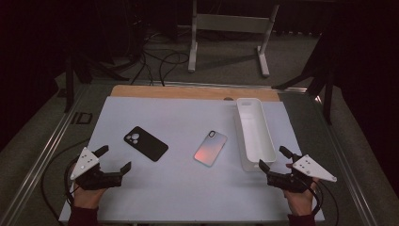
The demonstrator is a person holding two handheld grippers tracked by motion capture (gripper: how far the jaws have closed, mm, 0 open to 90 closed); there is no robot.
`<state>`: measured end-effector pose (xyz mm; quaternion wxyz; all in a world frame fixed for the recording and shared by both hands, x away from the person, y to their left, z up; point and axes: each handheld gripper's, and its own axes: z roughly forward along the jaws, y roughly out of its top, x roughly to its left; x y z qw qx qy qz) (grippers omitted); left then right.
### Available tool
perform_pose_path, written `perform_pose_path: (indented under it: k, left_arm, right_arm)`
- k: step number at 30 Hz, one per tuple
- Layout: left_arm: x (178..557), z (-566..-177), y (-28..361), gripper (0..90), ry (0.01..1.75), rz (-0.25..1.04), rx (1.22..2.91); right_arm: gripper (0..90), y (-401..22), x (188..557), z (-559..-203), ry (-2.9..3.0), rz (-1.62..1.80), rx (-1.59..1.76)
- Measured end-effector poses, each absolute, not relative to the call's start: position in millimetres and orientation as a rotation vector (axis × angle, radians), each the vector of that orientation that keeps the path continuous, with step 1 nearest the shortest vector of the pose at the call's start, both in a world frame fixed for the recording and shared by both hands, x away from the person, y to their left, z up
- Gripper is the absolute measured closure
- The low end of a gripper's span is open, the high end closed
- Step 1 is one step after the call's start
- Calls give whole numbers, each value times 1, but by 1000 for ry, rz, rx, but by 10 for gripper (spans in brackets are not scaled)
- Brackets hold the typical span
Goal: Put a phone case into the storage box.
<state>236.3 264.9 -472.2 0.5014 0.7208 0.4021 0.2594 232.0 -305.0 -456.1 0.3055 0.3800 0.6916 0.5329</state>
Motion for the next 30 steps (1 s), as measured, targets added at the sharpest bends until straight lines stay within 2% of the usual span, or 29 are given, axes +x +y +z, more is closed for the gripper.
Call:
perform_pose_path:
  k: [17, 30]
  left_arm:
    - [238, -472, 262, 0, 989, 617, 1747]
    - [240, -457, 252, 0, 990, 613, 1735]
  right_arm:
    - [83, -304, 232, -458, 1824, 1408, 1015]
    - [82, -302, 232, -458, 1822, 1404, 1020]
